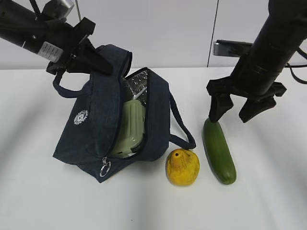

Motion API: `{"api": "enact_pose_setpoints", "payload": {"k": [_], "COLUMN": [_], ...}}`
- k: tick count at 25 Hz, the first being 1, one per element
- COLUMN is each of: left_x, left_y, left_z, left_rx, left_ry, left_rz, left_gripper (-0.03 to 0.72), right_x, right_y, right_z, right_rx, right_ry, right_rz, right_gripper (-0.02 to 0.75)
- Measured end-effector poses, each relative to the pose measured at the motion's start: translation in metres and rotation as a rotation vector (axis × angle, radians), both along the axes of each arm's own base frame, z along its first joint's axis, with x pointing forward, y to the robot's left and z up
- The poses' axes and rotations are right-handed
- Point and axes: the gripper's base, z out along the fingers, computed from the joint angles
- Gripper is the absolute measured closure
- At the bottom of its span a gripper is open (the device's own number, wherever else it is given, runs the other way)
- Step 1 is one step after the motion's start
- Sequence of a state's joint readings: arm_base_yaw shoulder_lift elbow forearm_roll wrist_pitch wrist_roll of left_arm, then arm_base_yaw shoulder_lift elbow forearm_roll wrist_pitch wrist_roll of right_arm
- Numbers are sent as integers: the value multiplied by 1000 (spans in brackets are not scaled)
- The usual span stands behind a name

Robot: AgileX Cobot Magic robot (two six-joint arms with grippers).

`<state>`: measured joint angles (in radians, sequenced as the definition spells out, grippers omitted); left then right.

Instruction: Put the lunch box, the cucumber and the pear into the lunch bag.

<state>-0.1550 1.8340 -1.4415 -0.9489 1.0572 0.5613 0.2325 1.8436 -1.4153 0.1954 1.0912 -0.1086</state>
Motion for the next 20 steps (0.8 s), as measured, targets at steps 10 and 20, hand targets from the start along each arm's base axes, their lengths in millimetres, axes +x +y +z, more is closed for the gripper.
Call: {"api": "enact_pose_setpoints", "payload": {"k": [10, 20], "left_x": [5, 3], "left_y": [27, 27], "left_z": [-1, -1], "left_rx": [10, 6], "left_ry": [55, 73], "left_rz": [89, 73], "left_gripper": [686, 686], "right_x": [18, 29], "right_y": [4, 7], "right_z": [-53, -84], "right_rx": [-17, 1], "right_ry": [56, 55], "right_rz": [-31, -66], "right_gripper": [151, 153]}}
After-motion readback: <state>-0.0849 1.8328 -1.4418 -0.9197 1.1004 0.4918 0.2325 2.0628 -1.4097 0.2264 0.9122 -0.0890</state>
